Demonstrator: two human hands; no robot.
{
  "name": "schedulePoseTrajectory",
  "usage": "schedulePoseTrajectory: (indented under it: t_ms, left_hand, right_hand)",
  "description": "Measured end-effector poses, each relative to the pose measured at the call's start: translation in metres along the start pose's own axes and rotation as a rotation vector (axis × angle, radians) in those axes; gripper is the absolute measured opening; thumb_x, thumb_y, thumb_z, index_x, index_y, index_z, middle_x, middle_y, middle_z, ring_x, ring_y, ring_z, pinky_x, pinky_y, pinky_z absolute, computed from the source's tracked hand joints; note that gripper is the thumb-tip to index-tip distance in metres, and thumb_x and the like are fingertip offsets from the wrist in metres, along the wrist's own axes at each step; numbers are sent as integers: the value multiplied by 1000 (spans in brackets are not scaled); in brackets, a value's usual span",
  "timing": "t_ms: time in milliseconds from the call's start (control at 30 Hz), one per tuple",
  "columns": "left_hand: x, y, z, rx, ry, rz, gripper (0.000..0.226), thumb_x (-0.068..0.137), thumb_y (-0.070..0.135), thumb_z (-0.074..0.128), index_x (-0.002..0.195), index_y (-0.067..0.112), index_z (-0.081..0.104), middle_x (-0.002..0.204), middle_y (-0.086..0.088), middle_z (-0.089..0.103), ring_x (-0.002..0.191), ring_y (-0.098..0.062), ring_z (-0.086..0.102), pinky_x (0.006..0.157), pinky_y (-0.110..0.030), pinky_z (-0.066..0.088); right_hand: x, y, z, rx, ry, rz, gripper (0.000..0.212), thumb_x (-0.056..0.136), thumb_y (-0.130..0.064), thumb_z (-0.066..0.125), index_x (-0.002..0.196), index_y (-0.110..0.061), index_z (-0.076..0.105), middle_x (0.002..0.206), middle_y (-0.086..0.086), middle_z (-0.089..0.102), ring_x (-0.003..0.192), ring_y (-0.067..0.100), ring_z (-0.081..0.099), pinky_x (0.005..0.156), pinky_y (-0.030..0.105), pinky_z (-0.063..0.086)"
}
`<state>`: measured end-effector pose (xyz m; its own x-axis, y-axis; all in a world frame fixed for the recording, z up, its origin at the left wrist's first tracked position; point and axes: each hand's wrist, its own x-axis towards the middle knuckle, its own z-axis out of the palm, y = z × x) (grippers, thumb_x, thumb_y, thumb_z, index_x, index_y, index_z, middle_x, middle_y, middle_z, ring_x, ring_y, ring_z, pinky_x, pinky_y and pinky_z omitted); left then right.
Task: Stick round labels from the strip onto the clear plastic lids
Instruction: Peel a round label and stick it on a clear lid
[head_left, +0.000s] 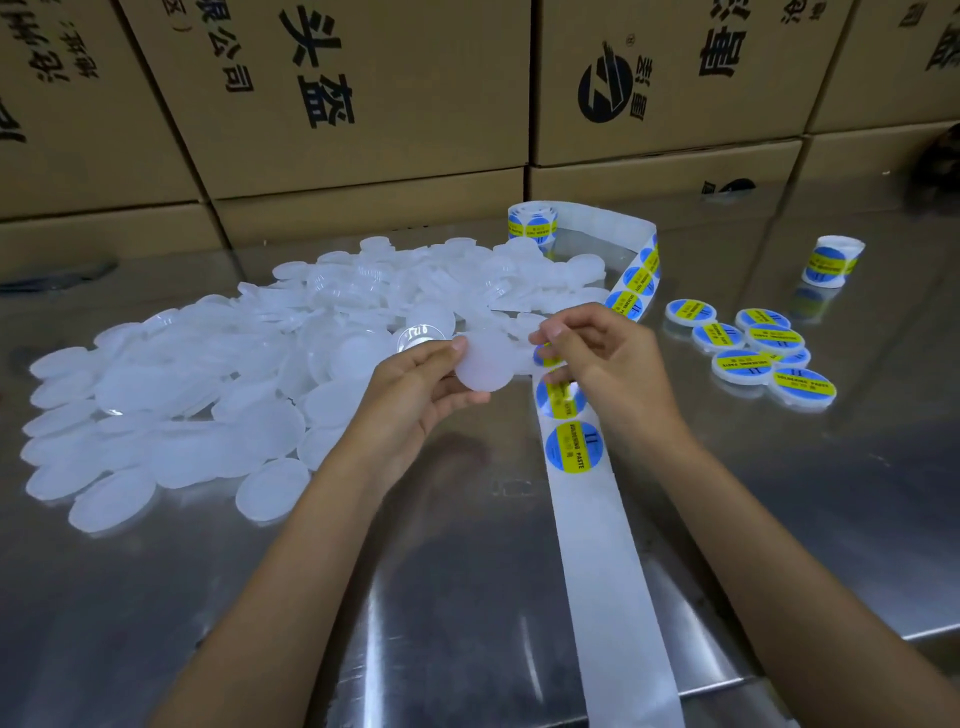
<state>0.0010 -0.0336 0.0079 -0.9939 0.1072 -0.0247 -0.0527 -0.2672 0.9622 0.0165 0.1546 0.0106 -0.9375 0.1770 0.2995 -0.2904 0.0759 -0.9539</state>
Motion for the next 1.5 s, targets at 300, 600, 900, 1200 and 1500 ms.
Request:
schedulePoseTrajectory:
  t_ms: [300, 600, 900, 1200, 1500]
  left_hand:
    - [-2, -4, 2, 8, 33, -76, 22, 101, 23, 59, 110, 5, 69, 103, -9, 75, 87, -21, 74, 60, -29, 59]
    - [-4, -9, 6, 14, -10, -92, 20, 101, 22, 60, 107, 6, 69, 107, -10, 73, 89, -23, 74, 64, -31, 59]
    - [-5, -13, 10, 27, -22, -95, 22, 100, 21, 60, 112, 5, 68, 110, -10, 72, 90, -22, 73, 63, -31, 59]
    - [-9, -18, 25, -134, -93, -128, 18, 105, 10, 50, 117, -2, 55, 123, -22, 68, 107, -32, 71, 86, -43, 61]
    - [-10, -31, 46, -81, -154, -173, 11, 109, 12, 40, 115, 6, 47, 126, -30, 63, 106, -36, 71, 98, -43, 56]
  right_hand:
    - [-9, 14, -22, -777, -72, -308, 19, 83, -6, 59, 91, -19, 71, 85, -16, 65, 94, 15, 58, 90, 33, 44]
    - [-13, 30, -35, -1042, -126, -235, 25, 80, -17, 61, 104, -22, 67, 71, -21, 43, 99, 17, 49, 81, 33, 34]
    - [-12, 36, -38, -1088, -105, -105, 52, 73, -53, 53, 114, -24, 65, 117, -7, 49, 116, 16, 38, 92, 31, 28]
    - [-11, 35, -43, -1002, -151, -127, 30, 87, -30, 61, 116, -27, 68, 126, -14, 59, 123, 13, 43, 92, 28, 25]
    - [-15, 24, -41, -792, -241, -173, 12, 84, -9, 69, 92, -18, 71, 94, -11, 61, 92, 9, 56, 76, 4, 36]
